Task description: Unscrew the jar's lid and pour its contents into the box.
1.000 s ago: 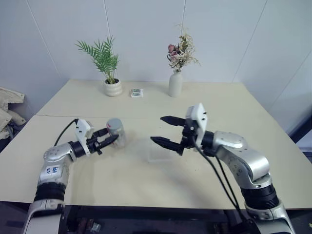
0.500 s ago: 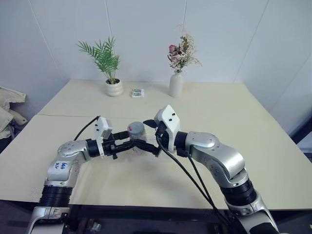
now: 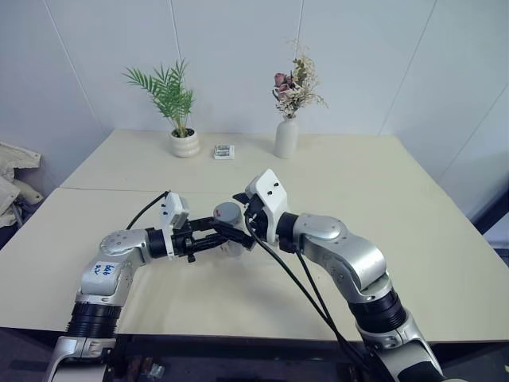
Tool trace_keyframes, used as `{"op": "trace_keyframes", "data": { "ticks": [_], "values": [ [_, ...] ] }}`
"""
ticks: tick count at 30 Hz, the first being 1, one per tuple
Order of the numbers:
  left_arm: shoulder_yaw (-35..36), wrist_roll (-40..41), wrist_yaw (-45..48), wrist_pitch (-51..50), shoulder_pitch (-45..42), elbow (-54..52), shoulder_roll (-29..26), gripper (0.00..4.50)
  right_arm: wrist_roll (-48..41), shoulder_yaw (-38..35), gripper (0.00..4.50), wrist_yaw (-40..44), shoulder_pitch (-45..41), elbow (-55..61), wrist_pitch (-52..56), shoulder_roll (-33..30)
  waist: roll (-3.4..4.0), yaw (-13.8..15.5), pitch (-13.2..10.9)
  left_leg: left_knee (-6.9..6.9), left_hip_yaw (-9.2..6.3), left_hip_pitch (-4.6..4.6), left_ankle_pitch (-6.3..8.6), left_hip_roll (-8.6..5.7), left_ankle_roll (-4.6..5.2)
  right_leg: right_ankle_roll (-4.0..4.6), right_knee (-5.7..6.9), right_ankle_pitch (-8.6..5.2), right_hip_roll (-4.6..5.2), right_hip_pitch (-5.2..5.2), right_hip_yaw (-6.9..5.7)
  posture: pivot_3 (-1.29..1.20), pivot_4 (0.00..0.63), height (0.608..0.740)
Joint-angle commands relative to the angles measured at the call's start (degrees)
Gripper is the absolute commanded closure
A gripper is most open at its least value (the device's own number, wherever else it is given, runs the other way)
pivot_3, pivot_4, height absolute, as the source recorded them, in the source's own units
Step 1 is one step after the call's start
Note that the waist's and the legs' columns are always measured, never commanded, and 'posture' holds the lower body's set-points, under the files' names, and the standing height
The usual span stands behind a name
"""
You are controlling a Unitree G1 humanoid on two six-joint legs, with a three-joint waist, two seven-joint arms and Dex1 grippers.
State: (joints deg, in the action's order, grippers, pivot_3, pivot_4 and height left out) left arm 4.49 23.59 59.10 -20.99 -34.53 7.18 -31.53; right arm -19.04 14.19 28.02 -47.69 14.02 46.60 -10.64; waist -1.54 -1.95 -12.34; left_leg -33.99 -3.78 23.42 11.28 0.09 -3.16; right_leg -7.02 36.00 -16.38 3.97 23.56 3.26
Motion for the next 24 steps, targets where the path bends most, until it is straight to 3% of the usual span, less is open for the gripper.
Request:
{"op": "trace_keyframes", "data": {
  "ticks": [1, 3, 7, 15, 24],
  "values": [
    [0.4, 1.3, 0.4, 0.6, -1.5, -1.9, -0.1, 2.6, -0.3, -0.9, 0.19, -0.4, -0.6, 1.6, -0.2, 0.8, 0.0, 0.0, 0.0, 0.0, 0.0, 0.0, 0.0, 0.0, 0.0, 0.0, 0.0, 0.0, 0.0, 0.0, 0.0, 0.0, 0.15, 0.74],
    [0.4, 1.2, 0.5, 0.7, -1.7, -1.6, -0.1, 2.6, -0.4, -0.9, 0.59, -0.4, -0.5, 1.4, -0.2, 1.1, 0.0, 0.0, 0.0, 0.0, 0.0, 0.0, 0.0, 0.0, 0.0, 0.0, 0.0, 0.0, 0.0, 0.0, 0.0, 0.0, 0.15, 0.74],
    [0.5, 1.2, 0.6, 0.8, -1.9, -1.5, -0.1, 2.6, -0.4, -0.6, 1.9, -0.5, -0.3, 1.6, -0.1, 1.6, 0.0, 0.0, 0.0, 0.0, 0.0, 0.0, 0.0, 0.0, 0.0, 0.01, -0.02, 0.0, 0.0, 0.0, 0.0, 0.0, 0.15, 0.74],
    [0.8, 1.8, 1.5, 0.8, -2.3, -2.0, -0.4, 2.6, -2.0, -1.9, 1.96, 1.9, -0.4, 1.2, -0.5, 0.8, 0.0, 0.0, 0.0, 0.04, 0.0, 0.0, 0.0, 0.0, 0.0, 0.02, -0.03, -0.01, 0.0, 0.01, 0.0, 0.0, 0.15, 0.74],
    [0.6, 6.9, 13.6, 1.3, -2.1, -4.1, -2.9, 2.6, -13.5, -4.9, 1.96, 28.9, -1.5, -0.1, -7.8, -8.3, 0.0, -0.1, 0.0, 0.04, 0.01, 0.03, 0.04, 0.01, 0.01, 0.0, -0.13, -0.02, -0.02, -0.01, -0.01, 0.0, 0.15, 0.74]
  ]
}}
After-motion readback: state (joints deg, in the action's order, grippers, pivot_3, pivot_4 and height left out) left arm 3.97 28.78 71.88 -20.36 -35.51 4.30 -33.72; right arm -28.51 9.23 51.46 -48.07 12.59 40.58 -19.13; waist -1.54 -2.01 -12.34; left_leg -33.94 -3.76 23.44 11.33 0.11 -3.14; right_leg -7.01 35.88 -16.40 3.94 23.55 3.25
